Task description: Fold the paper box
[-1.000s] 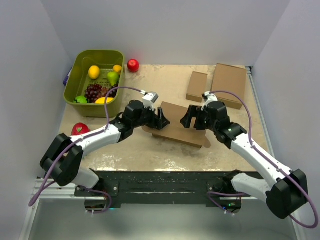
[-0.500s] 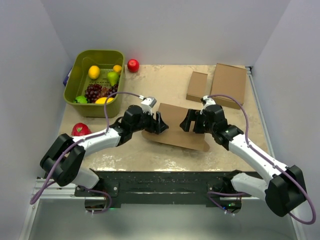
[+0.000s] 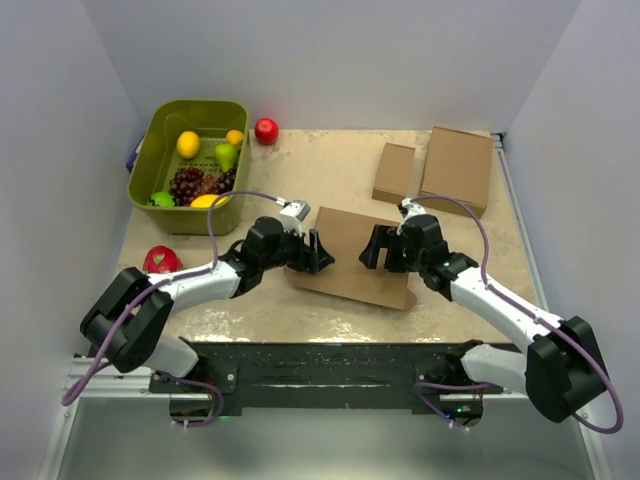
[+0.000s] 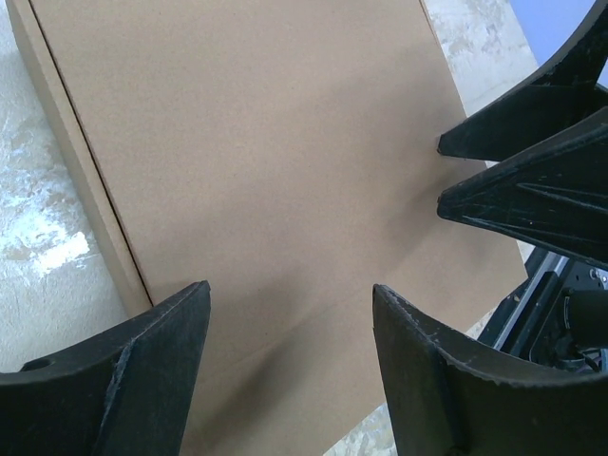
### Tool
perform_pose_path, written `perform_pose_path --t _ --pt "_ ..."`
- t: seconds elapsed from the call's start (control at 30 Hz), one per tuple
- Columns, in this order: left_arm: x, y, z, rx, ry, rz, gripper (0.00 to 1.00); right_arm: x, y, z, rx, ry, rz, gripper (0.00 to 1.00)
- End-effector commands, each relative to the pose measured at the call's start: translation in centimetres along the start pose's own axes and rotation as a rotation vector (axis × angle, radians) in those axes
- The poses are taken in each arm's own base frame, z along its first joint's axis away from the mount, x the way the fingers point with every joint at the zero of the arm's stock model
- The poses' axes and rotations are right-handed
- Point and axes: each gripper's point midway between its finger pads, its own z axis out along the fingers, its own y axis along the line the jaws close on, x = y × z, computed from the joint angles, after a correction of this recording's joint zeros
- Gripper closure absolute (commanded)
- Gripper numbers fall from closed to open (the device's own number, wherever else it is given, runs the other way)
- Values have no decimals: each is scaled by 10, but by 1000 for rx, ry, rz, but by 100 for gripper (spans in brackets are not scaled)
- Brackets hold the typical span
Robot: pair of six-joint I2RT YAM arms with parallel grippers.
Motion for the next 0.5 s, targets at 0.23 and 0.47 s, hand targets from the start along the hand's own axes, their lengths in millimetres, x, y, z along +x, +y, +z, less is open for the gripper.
perform_pose_path --t 0.23,0.47 --pt "27 15 2 -35 56 -46 27 17 -16 13 47 34 26 8" --pt "33 16 1 -50 59 -57 27 16 -14 14 38 31 31 6"
